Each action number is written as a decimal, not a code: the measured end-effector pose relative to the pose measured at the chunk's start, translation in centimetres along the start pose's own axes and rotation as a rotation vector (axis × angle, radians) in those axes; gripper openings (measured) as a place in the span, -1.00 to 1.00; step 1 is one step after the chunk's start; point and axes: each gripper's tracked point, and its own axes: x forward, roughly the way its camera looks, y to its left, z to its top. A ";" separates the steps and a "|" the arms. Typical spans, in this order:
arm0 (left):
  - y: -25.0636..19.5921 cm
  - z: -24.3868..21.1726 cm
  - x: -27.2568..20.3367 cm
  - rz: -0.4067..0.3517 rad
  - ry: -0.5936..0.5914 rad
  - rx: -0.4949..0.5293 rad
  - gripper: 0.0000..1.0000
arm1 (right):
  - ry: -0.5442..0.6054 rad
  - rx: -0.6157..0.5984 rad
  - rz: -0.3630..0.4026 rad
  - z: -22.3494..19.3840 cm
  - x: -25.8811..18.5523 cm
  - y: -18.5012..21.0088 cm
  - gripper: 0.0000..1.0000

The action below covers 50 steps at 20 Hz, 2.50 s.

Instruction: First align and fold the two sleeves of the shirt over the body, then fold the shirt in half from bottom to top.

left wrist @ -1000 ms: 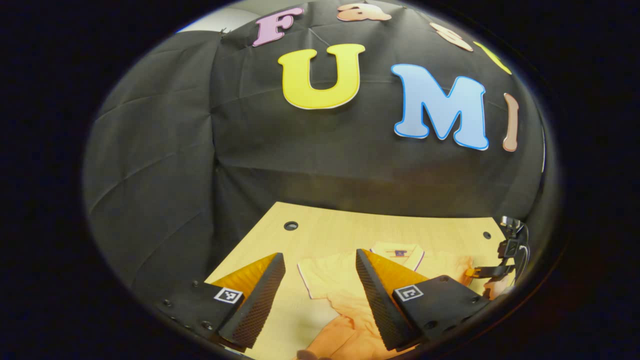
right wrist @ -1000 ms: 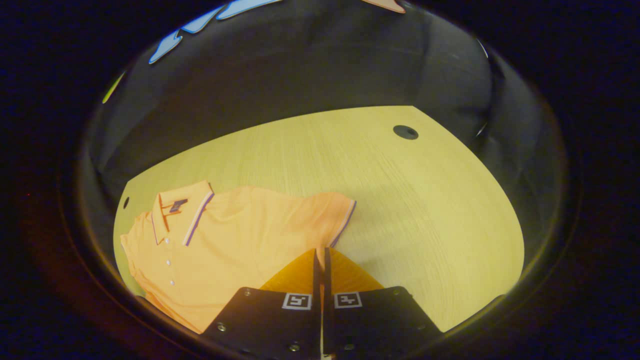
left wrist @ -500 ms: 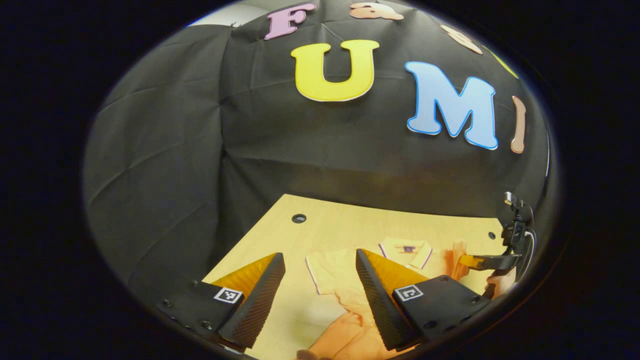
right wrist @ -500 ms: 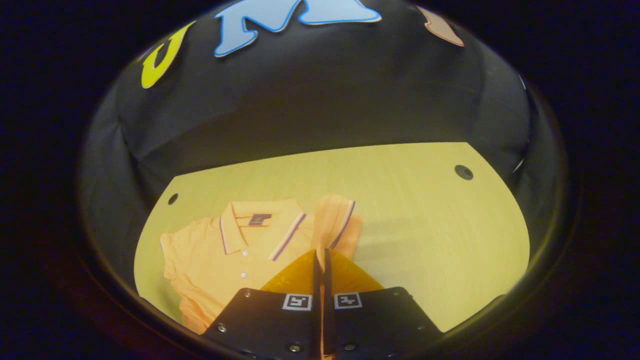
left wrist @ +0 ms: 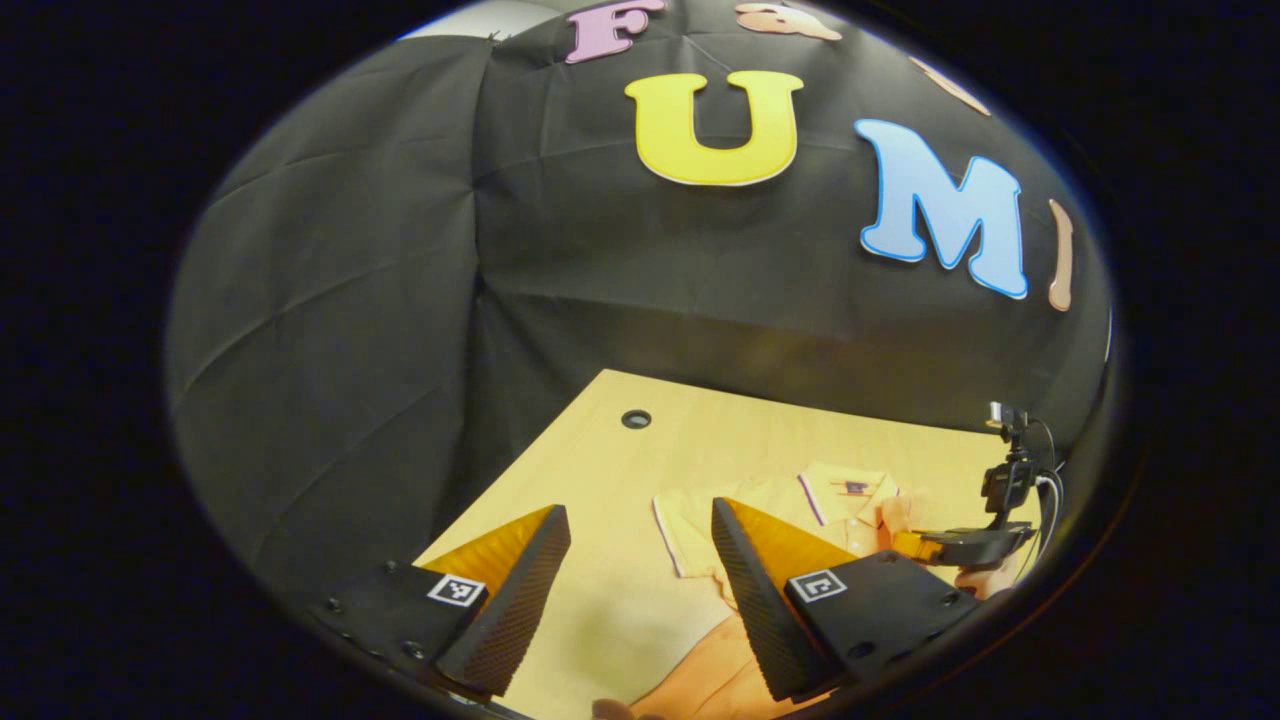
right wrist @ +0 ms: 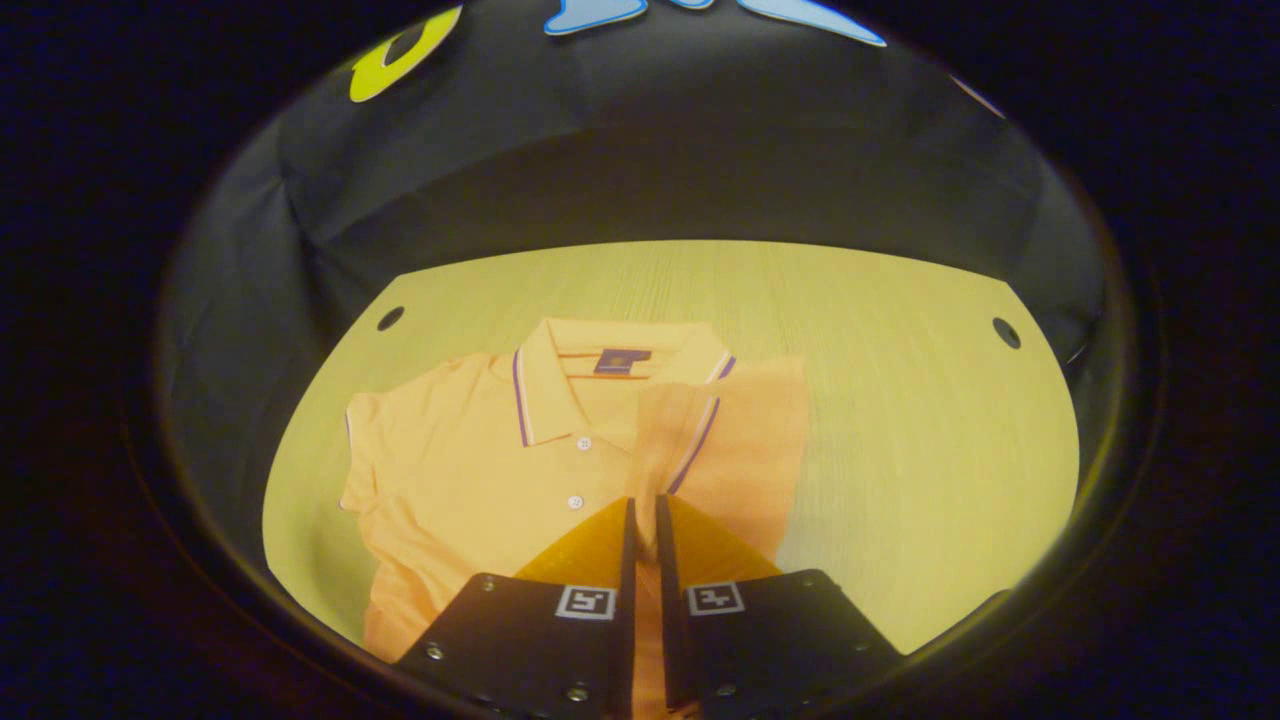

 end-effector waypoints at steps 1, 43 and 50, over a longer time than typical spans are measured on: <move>0.0 -0.2 0.1 0.000 0.007 0.001 0.89 | 0.003 -0.001 0.004 0.0 0.1 0.3 -0.55; -5.3 -19.7 21.3 -0.162 0.347 0.041 -0.63 | -0.096 0.162 -0.172 -2.0 -12.8 -5.4 0.10; -5.9 -19.3 20.5 -0.158 0.354 0.097 -0.79 | -0.101 0.166 -0.168 -2.2 -13.1 -5.3 0.09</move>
